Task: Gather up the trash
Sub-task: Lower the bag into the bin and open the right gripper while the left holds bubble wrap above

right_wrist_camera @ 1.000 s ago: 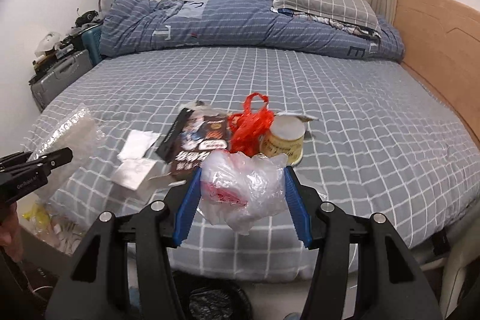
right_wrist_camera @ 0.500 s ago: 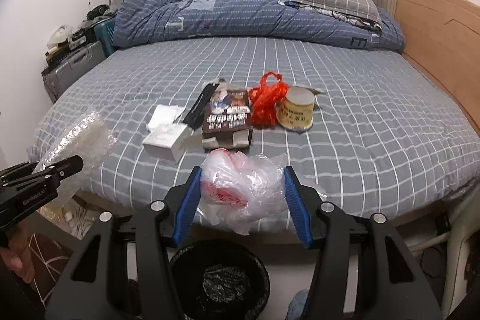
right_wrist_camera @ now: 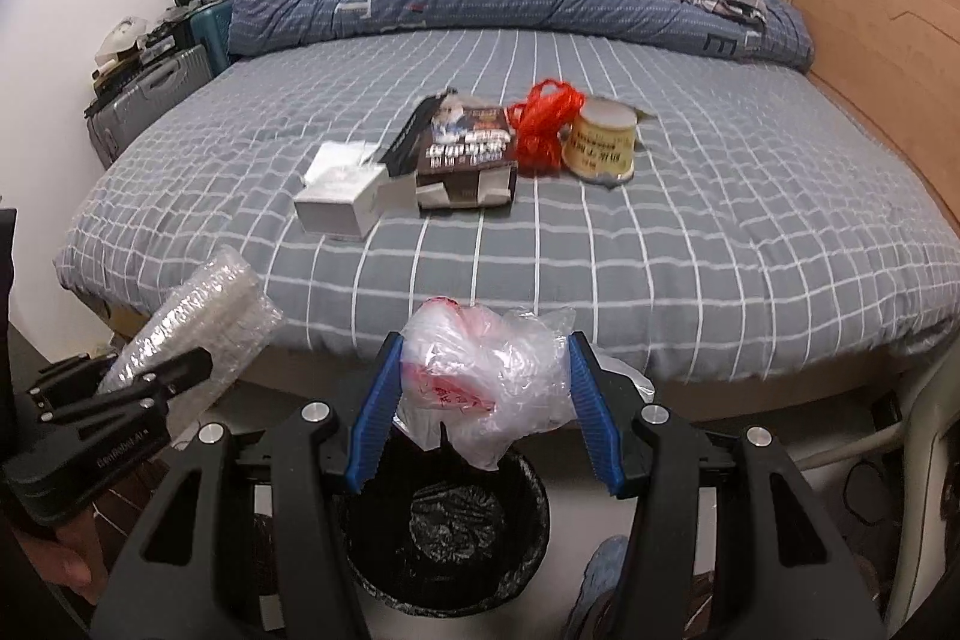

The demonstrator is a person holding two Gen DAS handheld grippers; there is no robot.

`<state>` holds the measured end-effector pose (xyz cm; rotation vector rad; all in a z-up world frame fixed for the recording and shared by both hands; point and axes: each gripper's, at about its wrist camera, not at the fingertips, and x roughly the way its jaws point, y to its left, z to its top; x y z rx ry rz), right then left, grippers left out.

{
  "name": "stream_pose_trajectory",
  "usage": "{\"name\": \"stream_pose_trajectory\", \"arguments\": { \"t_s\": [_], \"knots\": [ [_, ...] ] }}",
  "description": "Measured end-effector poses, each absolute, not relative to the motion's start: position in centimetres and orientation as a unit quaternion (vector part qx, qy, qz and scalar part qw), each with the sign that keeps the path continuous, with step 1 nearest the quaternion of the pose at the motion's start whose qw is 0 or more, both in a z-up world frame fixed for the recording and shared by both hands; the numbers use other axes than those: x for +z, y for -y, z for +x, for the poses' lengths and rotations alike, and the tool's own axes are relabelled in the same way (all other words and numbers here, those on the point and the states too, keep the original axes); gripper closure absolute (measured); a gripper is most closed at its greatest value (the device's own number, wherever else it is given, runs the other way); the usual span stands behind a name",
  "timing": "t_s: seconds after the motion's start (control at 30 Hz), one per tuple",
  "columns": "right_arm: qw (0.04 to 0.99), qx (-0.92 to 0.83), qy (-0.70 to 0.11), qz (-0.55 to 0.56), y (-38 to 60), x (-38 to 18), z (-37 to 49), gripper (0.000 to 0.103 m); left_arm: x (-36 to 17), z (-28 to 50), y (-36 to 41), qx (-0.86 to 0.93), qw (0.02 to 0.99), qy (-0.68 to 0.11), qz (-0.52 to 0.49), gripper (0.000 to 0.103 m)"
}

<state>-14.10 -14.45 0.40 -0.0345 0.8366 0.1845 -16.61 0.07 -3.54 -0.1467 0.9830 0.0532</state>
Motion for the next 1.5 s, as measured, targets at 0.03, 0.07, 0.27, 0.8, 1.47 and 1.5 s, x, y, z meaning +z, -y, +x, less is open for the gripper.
{"name": "stream_pose_trajectory", "arguments": {
  "t_s": [0.03,0.07,0.27,0.8,1.47,1.5],
  "knots": [
    [0.908,0.090,-0.409,-0.016,14.4,0.0,-14.2,0.051,-3.9,-16.7,0.0,0.023,0.878,-0.474,-0.069,0.071],
    [0.906,0.090,-0.413,-0.017,14.3,-0.4,-14.2,0.051,-4.5,-16.7,0.1,0.019,0.877,-0.476,-0.066,0.071],
    [0.894,0.088,-0.438,-0.022,14.2,-3.9,-14.3,0.051,-7.7,-16.4,0.0,0.018,0.866,-0.495,-0.071,0.071],
    [0.853,0.083,-0.515,-0.007,13.4,-12.9,-12.2,0.051,-14.9,-13.9,0.4,0.005,0.840,-0.538,-0.066,0.071],
    [0.817,0.100,-0.567,-0.037,10.2,-19.7,-11.7,0.047,-20.3,-13.9,-2.5,0.027,0.813,-0.577,-0.079,0.071],
    [0.816,0.102,-0.567,-0.038,10.1,-19.7,-11.8,0.047,-20.3,-13.9,-2.5,0.027,0.813,-0.576,-0.078,0.071]
  ]
}}
